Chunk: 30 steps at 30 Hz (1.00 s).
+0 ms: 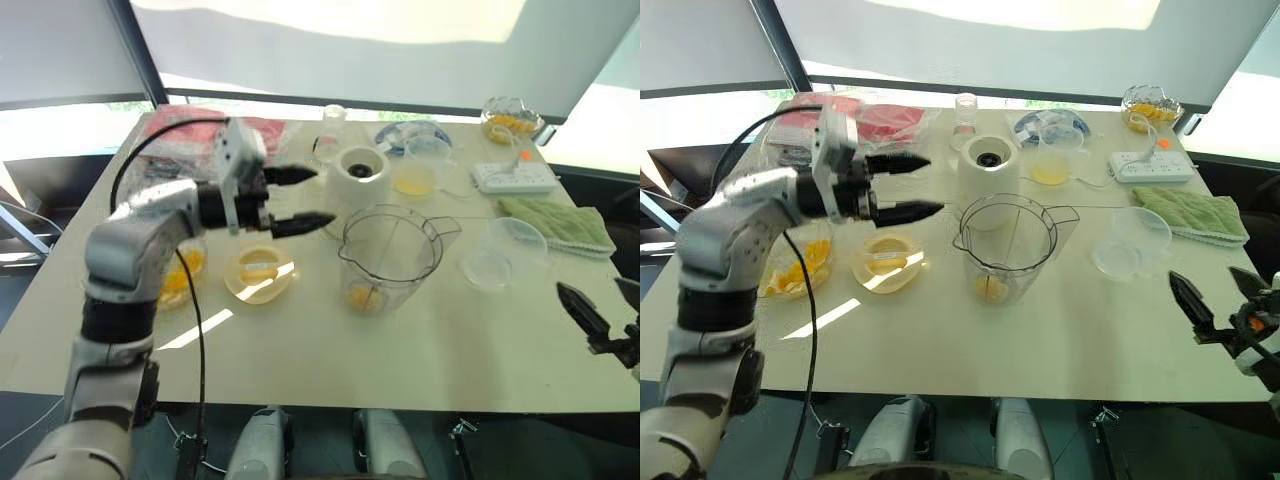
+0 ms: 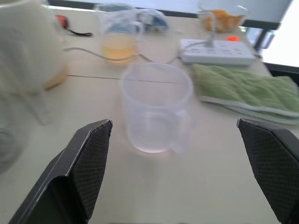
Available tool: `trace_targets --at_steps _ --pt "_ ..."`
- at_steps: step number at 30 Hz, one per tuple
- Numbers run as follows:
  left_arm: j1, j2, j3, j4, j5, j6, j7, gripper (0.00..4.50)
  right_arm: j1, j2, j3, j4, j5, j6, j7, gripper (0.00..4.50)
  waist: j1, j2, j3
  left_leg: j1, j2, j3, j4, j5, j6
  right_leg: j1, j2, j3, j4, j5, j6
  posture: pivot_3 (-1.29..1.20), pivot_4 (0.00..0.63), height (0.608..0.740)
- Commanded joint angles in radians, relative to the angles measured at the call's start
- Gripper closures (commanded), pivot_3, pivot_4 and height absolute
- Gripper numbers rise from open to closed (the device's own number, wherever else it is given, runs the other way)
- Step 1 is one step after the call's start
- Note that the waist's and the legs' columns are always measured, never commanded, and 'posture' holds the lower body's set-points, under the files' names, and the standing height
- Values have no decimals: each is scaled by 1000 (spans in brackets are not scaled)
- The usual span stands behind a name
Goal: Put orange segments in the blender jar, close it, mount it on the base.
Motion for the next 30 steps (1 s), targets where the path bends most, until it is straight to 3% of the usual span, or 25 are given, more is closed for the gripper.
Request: trace_targets --at_steps 1,7,15,30 --pt "26 10 12 -118 -16 10 78 255 -80 0 92 120 -122 -79 -19 0 0 0 0 0 0 0 0 0 0 0 0 0 0 0 0 0 150 740" --pt "104 73 -14 -185 -13 10 105 255 -275 8 256 378 -280 -186 -42 0 -6 5 -2 1 -2 0 0 0 -1 0 2 0 0 0 -1 0 150 740" --pt "128 100 1 -238 -45 41 171 255 -394 13 303 555 -370 -278 -66 0 -17 6 -2 0 -2 -1 -1 0 -1 0 3 0 0 0 0 0 150 740" --pt "78 150 -30 -243 -84 64 185 255 -462 42 353 629 -372 -333 -2 0 -20 6 -2 0 0 -1 -1 0 -1 0 5 1 0 0 -1 0 150 740"
